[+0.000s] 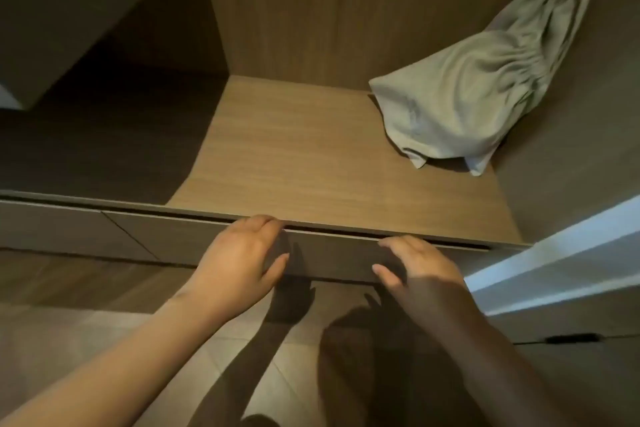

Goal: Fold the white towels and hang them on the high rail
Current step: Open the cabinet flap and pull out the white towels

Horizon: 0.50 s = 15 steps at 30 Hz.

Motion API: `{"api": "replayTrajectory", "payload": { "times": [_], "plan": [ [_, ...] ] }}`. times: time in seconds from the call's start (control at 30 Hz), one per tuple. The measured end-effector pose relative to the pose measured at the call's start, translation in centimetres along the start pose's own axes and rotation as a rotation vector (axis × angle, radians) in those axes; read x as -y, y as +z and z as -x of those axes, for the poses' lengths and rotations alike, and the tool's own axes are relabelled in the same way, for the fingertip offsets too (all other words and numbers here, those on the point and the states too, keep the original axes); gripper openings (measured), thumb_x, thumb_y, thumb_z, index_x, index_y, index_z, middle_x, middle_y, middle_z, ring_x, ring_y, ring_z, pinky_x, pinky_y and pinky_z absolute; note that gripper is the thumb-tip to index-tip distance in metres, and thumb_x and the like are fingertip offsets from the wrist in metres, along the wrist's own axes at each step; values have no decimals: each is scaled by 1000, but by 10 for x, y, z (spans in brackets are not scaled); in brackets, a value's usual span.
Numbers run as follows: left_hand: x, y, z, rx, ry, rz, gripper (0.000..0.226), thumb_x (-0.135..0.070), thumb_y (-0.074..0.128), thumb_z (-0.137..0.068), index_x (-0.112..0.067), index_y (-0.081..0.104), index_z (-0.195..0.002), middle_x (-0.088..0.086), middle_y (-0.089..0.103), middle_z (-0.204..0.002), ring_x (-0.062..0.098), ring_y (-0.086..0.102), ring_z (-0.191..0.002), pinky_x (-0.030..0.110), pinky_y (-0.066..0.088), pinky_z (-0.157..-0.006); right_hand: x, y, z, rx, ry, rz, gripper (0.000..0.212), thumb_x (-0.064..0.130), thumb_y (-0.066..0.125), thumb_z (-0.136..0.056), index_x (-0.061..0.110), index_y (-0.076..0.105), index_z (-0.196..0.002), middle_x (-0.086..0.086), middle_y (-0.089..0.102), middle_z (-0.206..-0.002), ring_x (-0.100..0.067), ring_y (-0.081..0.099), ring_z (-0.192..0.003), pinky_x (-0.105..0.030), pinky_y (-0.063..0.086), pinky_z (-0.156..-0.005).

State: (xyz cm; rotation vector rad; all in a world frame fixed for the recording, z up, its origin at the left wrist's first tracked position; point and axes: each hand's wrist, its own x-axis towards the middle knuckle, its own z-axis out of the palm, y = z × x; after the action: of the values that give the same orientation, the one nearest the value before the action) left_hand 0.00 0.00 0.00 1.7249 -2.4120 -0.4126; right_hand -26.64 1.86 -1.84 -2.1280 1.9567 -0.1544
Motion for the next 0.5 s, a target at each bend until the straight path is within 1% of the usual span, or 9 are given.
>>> {"api": "replayTrajectory", "payload": {
  "times": [0.13, 0.27, 0.33, 0.43, 0.5],
  "plan": [
    [19, 51, -2, -116, 58, 24, 54, -34, 61, -90, -13, 51, -138, 5, 57, -134, 20, 54, -124, 31, 41, -104, -11, 52, -9, -139, -69, -30, 43, 48, 54, -91, 32, 56, -131, 12, 59, -127, -4, 53, -118, -17, 36, -91],
    [33, 85, -4, -238, 79, 11, 54, -35, 60, -89, -13, 50, -138, 6, 57, -134, 21, 53, -125, 34, 39, -106, -16, 90, -15, -267, -111, -45, 47, 50, 52, -88, 29, 57, -131, 10, 58, -130, -7, 51, -123, -21, 36, -97],
    [37, 93, -6, -276, 83, 10, 55, -35, 60, -89, -13, 50, -139, 6, 57, -135, 21, 51, -126, 35, 37, -108, -16, 98, -21, -312, -110, -50, 49, 50, 53, -89, 29, 55, -134, 9, 56, -134, -8, 49, -127, -24, 37, -101],
    [41, 100, -10, -313, 75, 40, 57, -39, 56, -90, -15, 46, -141, 5, 55, -137, 19, 49, -128, 35, 37, -108, -16, 107, -28, -352, -108, -60, 51, 45, 59, -91, 26, 51, -138, 5, 54, -138, -12, 46, -131, -35, 38, -109],
    [44, 104, -12, -333, 56, 55, 58, -41, 55, -91, -17, 44, -142, 4, 54, -138, 19, 47, -129, 38, 36, -111, -16, 112, -33, -361, -101, -48, 54, 45, 59, -92, 25, 48, -141, 4, 52, -140, -14, 45, -132, -37, 39, -111]
  ]
}}
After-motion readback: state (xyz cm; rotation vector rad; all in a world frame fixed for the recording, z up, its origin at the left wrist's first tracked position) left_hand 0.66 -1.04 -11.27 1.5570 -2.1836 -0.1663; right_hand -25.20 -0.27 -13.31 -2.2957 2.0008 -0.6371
